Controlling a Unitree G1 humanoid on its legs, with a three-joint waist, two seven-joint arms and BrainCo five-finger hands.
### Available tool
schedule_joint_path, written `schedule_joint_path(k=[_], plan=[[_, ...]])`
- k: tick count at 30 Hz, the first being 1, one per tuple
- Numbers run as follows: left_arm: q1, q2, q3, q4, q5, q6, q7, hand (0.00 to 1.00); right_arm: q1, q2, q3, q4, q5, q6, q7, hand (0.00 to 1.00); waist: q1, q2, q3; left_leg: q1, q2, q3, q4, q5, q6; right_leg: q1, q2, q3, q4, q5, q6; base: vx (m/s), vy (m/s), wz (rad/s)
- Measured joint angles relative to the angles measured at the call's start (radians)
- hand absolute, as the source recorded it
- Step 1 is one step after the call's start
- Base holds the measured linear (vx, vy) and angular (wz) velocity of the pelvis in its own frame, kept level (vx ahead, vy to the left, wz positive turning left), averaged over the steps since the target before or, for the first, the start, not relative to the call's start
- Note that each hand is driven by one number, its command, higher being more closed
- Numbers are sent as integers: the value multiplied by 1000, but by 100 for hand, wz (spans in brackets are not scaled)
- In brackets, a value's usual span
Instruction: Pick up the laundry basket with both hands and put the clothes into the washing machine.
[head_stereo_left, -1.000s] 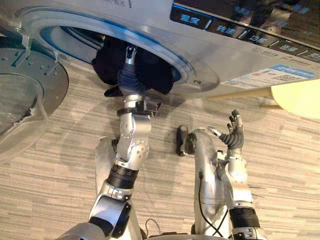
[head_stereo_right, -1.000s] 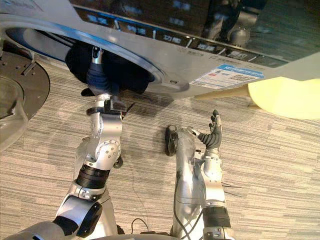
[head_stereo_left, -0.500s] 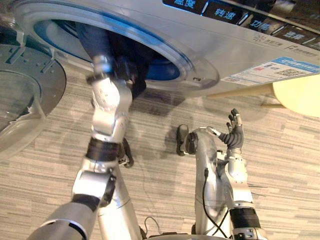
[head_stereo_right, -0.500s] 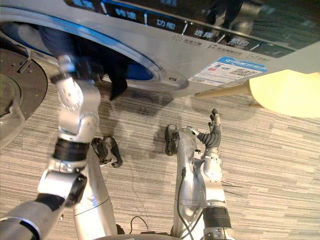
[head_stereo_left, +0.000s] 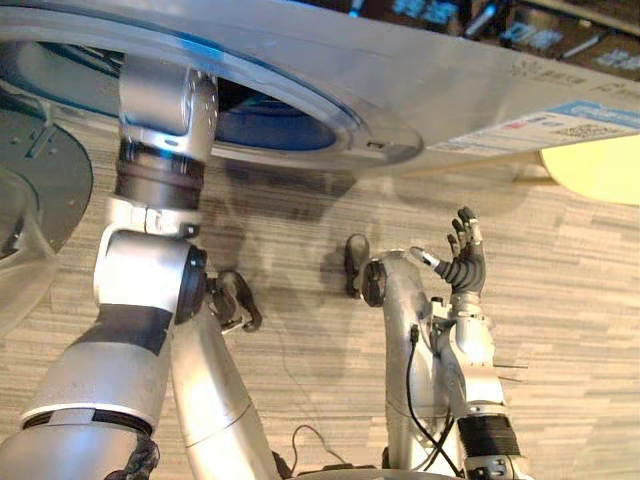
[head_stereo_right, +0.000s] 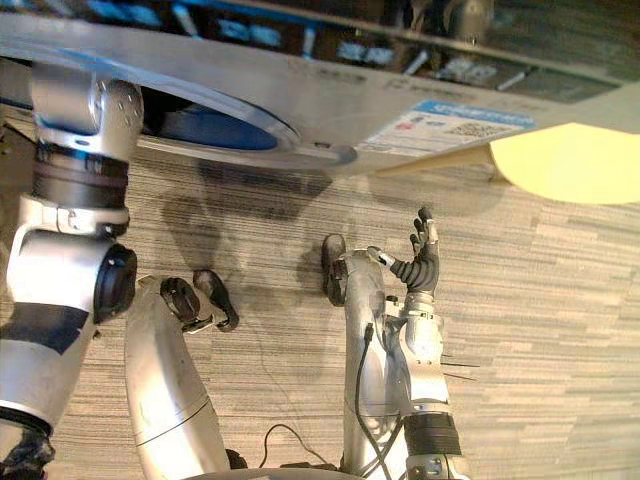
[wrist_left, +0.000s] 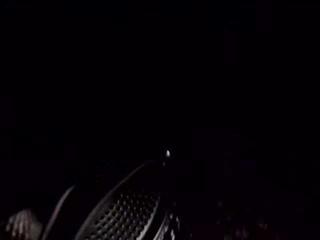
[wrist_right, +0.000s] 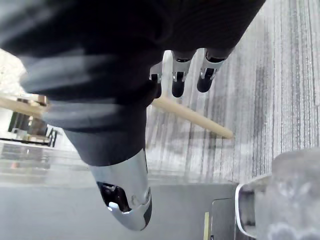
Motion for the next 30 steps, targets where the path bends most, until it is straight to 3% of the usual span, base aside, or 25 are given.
schedule_joint_path(k=[2, 3, 9, 11, 13, 17, 22, 25, 30], plan=[[-31, 14, -31, 33, 30, 12, 5, 100, 13, -1, -1, 1, 15, -2, 0, 0, -2, 0, 0, 1, 5, 19, 0, -6, 12, -3, 13, 19, -24, 20, 18, 24, 58, -32], [-38, 22, -44, 33, 51, 12, 8, 0, 15, -1, -4, 3, 15, -2, 0, 0, -5, 0, 0, 1, 9, 31, -3, -9, 17, -6, 17, 27, -36, 30, 23, 10, 62, -30], [-101, 59, -172, 84, 218, 26, -19, 0, 31, -2, -3, 10, 15, -6, 3, 0, -6, 0, 1, 5, 21, 79, -9, -25, 49, -10, 29, 63, -96, 75, 59, -10, 52, -22], [-120, 60, -212, 132, 345, 42, -77, 0, 33, -2, -4, 10, 15, -7, 3, 0, -6, 0, 1, 6, 20, 89, -6, -29, 57, -10, 28, 73, -103, 81, 68, -21, 47, -8], [-122, 55, -241, 183, 404, 58, -131, 0, 33, -3, -7, 10, 15, -9, 4, 0, -5, 0, 2, 6, 19, 90, -2, -31, 61, -10, 25, 74, -101, 81, 69, -10, 17, -1], [-102, 42, -265, 304, 506, 116, -282, 0, 31, -15, -10, 9, 33, -13, 39, 0, -4, 0, 3, 6, 17, 84, 20, -36, 68, -10, 13, 69, -66, 70, 70, -27, 10, 8], [-31, 23, -264, 327, 570, 151, -402, 0, 30, -33, -7, -1, 57, -6, 90, 0, 1, 0, 4, 6, 13, 76, 46, -42, 73, -10, 5, 69, -31, 57, 69, -34, 0, 11], [-19, 8, -244, 318, 563, 146, -402, 0, 31, -37, -7, -2, 56, -5, 92, 0, 0, -1, 5, 6, 0, 71, 54, -42, 74, -7, -13, 68, -13, 46, 73, -42, 2, 16], [27, 28, -146, 176, 513, 125, -307, 0, 34, -47, -6, -7, 47, -13, 83, 0, 0, 0, 5, 8, -20, 64, 55, -41, 74, 1, -34, 62, 3, 35, 67, -22, 3, 14]])
